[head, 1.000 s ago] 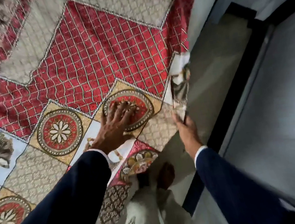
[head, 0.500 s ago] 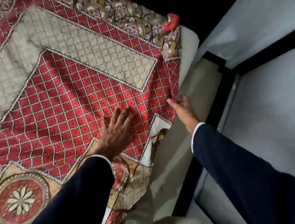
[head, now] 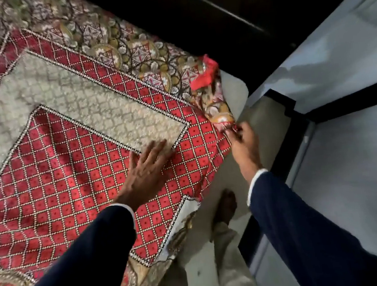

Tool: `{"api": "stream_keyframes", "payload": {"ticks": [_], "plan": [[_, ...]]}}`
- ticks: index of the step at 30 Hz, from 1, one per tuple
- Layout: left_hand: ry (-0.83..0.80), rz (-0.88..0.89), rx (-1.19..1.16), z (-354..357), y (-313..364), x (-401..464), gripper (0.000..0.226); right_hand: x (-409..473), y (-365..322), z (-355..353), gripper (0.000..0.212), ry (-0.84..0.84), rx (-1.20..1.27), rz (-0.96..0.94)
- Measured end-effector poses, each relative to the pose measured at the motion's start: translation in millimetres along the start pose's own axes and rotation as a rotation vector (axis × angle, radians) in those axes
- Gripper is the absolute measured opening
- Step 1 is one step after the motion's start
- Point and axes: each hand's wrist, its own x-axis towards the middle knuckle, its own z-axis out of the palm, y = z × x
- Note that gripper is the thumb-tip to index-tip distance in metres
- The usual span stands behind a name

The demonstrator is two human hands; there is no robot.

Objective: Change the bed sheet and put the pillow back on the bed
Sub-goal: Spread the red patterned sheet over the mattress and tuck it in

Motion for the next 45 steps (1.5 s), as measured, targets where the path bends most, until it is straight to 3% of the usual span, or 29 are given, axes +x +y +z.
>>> {"api": "stream_keyframes", "payload": {"ticks": [2,4,6,8,10,12,14,17,19,22,25,27,28,30,32,33,35,38,41,45], "plan": [[-0.040,-0.029,-0.034,-8.1,20.8,20.7,0.074,-7.7,28.9,-13.9,0.004,0.048,0.090,0.169],[-0.077,-0.052,-0.042,-17.3,39.9,44.2,0.075,-11.2,54.4,-27.8,0.011,0.087,0.263,0.479],[-0.101,-0.064,-0.061,-28.2,56.7,64.9,0.075,-4.4,72.5,-43.3,0.019,-0.009,0.246,0.661],[-0.066,-0.063,-0.071,-36.1,69.3,80.8,0.075,13.3,66.5,-50.7,0.020,-0.130,0.141,0.544],[-0.012,-0.069,-0.035,-45.8,82.8,97.3,0.074,36.6,37.4,-57.7,0.013,-0.157,-0.039,0.179],[0.030,-0.142,-0.075,-41.2,88.4,119.5,0.066,61.5,1.5,-55.8,0.030,-0.138,-0.160,-0.252],[0.135,-0.298,-0.460,-45.4,98.1,143.3,0.059,86.2,-31.9,-45.8,0.048,-0.210,-0.202,-0.389],[0.281,-0.628,-1.294,-66.5,115.1,169.4,0.042,103.2,-48.2,-23.7,0.084,-0.455,-0.398,-0.367],[0.264,-0.740,-1.428,-74.1,120.2,185.3,0.043,100.8,-50.1,-14.5,0.103,-0.464,-0.597,-0.390],[0.094,-0.644,-1.249,-77.8,132.8,201.7,0.040,91.1,-50.9,-10.8,0.088,-0.403,-0.689,-0.353],[0.074,-0.388,-0.994,-97.2,156.2,215.6,0.031,99.5,-52.0,-25.2,0.043,-0.307,-0.172,-0.043],[0.040,-0.149,-0.991,-108.9,174.1,223.2,0.031,106.9,-46.7,-47.7,0.017,-0.173,0.222,0.126],[-0.028,-0.038,-0.998,-113.4,182.7,226.1,0.030,112.4,-38.8,-62.9,0.010,-0.110,0.288,0.178],[-0.118,0.123,-0.902,-117.2,191.7,227.2,0.034,123.5,-16.5,-90.6,0.011,-0.049,0.303,0.264],[-0.052,0.219,-0.667,-106.0,187.6,227.6,0.043,139.2,7.3,-117.1,0.016,-0.056,0.310,0.409],[-0.043,0.224,-0.526,-99.5,179.2,225.2,0.046,148.1,20.3,-127.6,0.013,-0.067,0.344,0.515],[-0.075,0.146,-0.299,-84.7,154.7,216.7,0.049,164.7,45.1,-142.8,0.013,-0.006,0.186,0.591],[0.019,0.121,-0.196,-67.7,118.7,192.7,0.052,165.7,53.1,-132.9,0.013,-0.039,-0.119,0.391],[0.057,0.075,-0.094,-51.9,90.4,166.3,0.068,138.9,14.5,-89.5,0.025,-0.250,-0.247,0.015],[0.068,-0.104,-0.033,-37.8,63.2,123.5,0.087,106.0,-40.1,-20.1,0.041,-0.382,-0.374,-0.539]]}}
